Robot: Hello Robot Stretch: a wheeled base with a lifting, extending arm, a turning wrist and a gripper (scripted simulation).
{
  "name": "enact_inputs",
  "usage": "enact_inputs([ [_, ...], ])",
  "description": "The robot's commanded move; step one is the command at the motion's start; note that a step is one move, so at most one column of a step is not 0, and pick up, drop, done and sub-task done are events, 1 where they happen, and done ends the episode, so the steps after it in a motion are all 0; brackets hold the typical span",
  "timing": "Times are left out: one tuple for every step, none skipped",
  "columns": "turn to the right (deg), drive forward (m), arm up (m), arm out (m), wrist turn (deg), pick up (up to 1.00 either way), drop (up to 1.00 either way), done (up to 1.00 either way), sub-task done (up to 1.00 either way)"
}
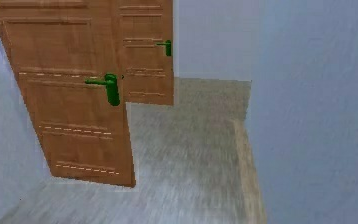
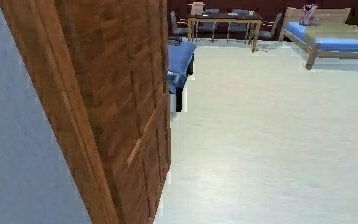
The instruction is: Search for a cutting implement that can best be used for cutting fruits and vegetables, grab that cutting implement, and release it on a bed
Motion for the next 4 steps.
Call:
enact_inputs([
  [0.0, 1.00, 0.00, 0.00, 0.0, 0.00, 0.00, 0.00, 0.00],
  [3.0, 0.00, 0.00, 0.00, 0.0, 0.00, 0.00, 0.00, 0.00],
  [9.0, 0.00, 0.00, 0.00, 0.0, 0.00, 0.00, 0.00, 0.00],
  [0.0, 0.10, 0.00, 0.00, 0.0, 0.00, 0.00, 0.00, 0.00],
])
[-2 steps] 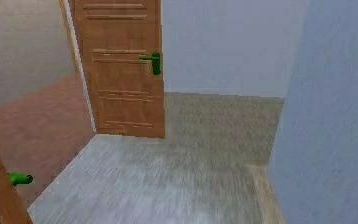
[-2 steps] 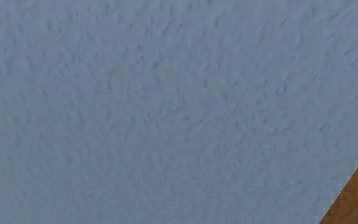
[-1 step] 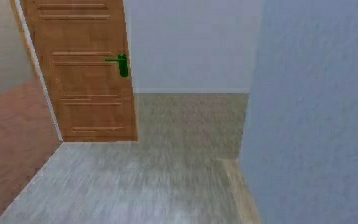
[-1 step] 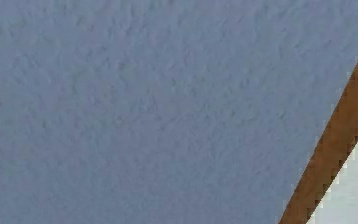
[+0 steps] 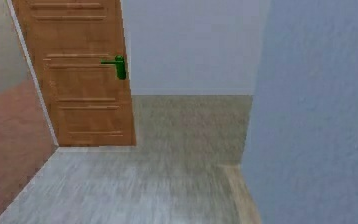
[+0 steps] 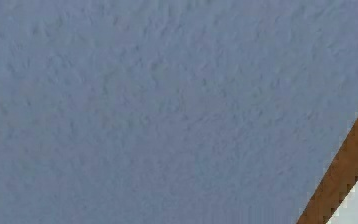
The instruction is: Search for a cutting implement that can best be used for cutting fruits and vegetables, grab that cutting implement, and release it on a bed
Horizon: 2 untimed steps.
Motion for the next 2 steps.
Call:
enact_inputs([
  [0.0, 0.45, 0.00, 0.00, 0.0, 0.00, 0.00, 0.00, 0.00],
  [15.0, 0.00, 0.00, 0.00, 0.0, 0.00, 0.00, 0.00, 0.00],
])
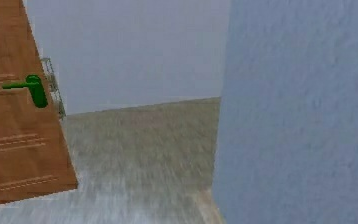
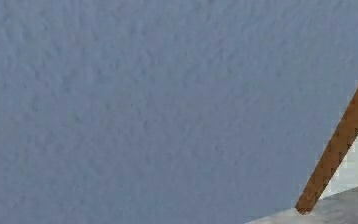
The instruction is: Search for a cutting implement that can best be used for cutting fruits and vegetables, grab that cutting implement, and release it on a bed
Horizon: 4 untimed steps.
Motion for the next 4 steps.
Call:
enact_inputs([
  [0.0, 0.20, 0.00, 0.00, 0.0, 0.00, 0.00, 0.00, 0.00],
  [-45.0, 0.00, 0.00, 0.00, 0.0, 0.00, 0.00, 0.00, 0.00],
  [-39.0, 0.00, 0.00, 0.00, 0.0, 0.00, 0.00, 0.00, 0.00],
  [0.0, 1.00, 0.00, 0.00, 0.0, 0.00, 0.00, 0.00, 0.00],
])
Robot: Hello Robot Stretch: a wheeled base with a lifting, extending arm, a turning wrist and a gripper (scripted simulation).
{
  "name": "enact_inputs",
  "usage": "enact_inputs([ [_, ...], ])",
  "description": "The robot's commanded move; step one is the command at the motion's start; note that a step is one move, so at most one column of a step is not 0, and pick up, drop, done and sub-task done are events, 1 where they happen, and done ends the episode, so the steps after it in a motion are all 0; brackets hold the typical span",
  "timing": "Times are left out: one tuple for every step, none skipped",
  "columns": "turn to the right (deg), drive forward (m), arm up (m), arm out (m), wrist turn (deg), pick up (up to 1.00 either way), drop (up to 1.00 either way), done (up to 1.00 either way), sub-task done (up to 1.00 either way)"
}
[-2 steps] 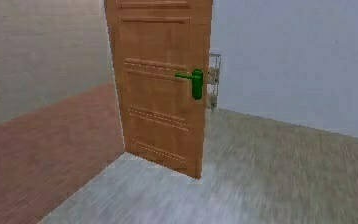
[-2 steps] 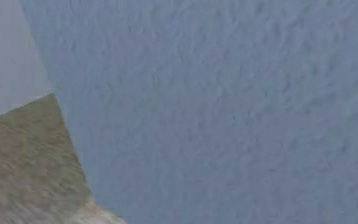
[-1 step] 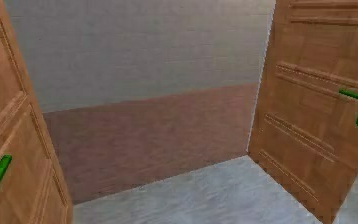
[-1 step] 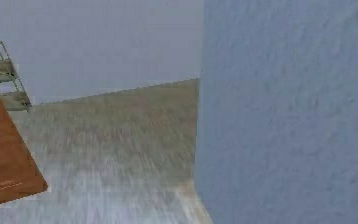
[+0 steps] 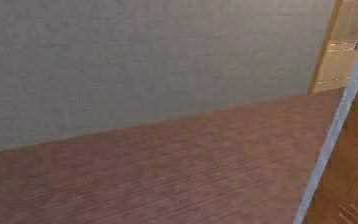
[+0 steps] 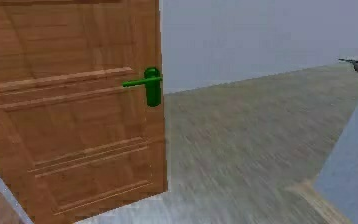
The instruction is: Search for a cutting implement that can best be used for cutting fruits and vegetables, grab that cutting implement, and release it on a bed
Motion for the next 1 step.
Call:
enact_inputs([
  [0.0, 0.95, 0.00, 0.00, 0.0, 0.00, 0.00, 0.00, 0.00],
])
